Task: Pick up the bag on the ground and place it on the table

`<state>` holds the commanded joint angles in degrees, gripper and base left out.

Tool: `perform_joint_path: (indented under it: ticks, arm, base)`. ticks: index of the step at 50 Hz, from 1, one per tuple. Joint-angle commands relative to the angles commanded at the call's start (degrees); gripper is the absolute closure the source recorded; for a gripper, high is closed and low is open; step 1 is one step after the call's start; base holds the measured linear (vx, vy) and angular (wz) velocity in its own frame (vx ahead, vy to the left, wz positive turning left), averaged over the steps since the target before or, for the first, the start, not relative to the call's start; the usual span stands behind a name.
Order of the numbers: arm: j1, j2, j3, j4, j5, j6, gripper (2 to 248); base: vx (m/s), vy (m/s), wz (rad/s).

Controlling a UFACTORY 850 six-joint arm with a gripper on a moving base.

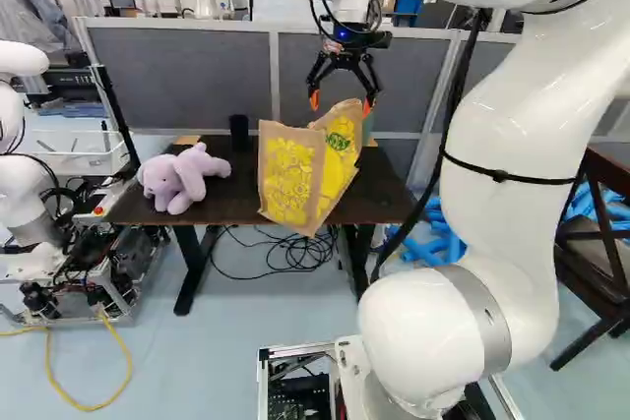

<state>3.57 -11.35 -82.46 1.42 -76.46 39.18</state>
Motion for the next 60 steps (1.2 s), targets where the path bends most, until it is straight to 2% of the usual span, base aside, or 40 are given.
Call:
perform_joint_path:
  ticks: [60]
  arm:
    - [0.0,0.0,0.0,0.0,0.0,0.0,3]
  base:
    - [-0.218,-0.006,0.010]
